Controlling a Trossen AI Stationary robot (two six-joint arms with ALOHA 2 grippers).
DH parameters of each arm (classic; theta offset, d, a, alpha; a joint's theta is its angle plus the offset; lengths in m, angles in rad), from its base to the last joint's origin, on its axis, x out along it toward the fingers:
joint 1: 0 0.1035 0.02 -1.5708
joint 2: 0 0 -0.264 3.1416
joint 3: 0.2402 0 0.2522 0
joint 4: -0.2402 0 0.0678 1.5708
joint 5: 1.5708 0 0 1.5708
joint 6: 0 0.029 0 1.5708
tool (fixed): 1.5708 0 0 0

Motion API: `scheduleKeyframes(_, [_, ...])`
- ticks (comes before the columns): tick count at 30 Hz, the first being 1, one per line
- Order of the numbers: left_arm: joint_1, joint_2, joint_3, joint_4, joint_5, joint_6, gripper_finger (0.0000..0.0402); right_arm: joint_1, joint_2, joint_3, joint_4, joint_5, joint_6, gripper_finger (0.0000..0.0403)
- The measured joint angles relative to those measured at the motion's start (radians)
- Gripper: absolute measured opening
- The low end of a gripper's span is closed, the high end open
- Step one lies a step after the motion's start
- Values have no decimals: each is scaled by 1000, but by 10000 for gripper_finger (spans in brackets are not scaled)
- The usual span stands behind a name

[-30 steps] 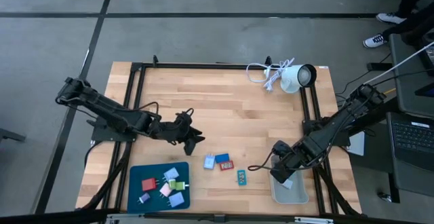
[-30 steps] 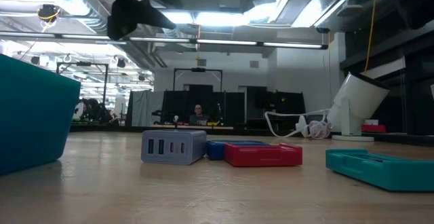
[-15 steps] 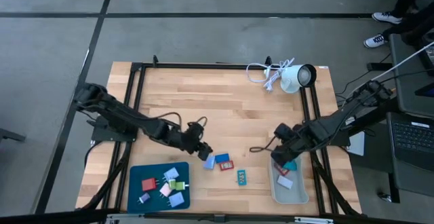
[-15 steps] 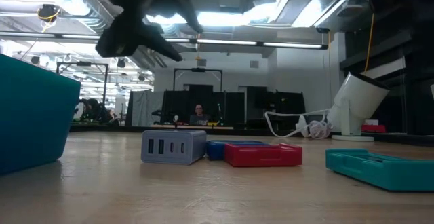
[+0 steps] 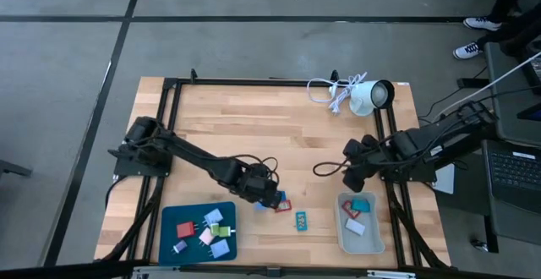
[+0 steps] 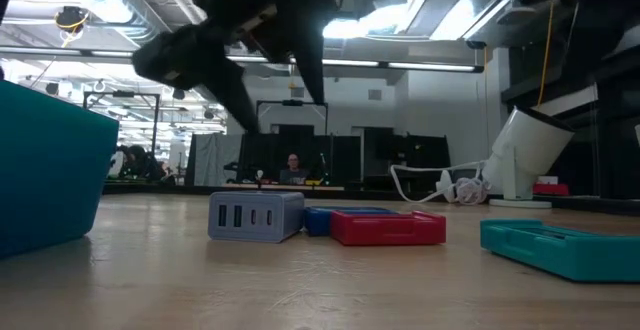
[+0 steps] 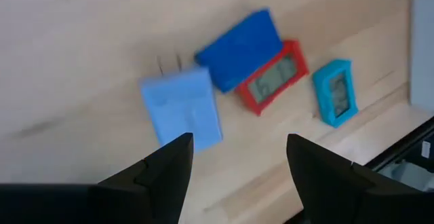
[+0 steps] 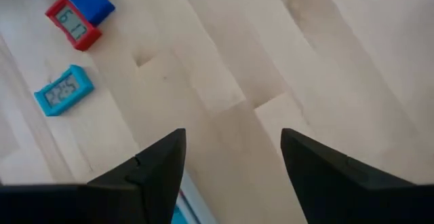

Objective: Pick & Place Office items
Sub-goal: Put the purple charger adapter into the blue bin

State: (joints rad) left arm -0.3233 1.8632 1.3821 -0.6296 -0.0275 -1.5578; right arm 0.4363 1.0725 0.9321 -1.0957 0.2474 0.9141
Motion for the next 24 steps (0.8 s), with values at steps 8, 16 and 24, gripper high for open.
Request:
scheduleKeyframes(8, [4,39,8,41,70,-109,260,-53,-35,0,-2,-2,-156,245])
scheduleKeyframes(16, [7,43,-1,-2,93,-134,288,-86,-52,1,-5,-4,-216,245])
scheduleKeyframes(24, [36,59,-2,-63,72,-131,292,-87,-51,1,-2,-4,-217,245])
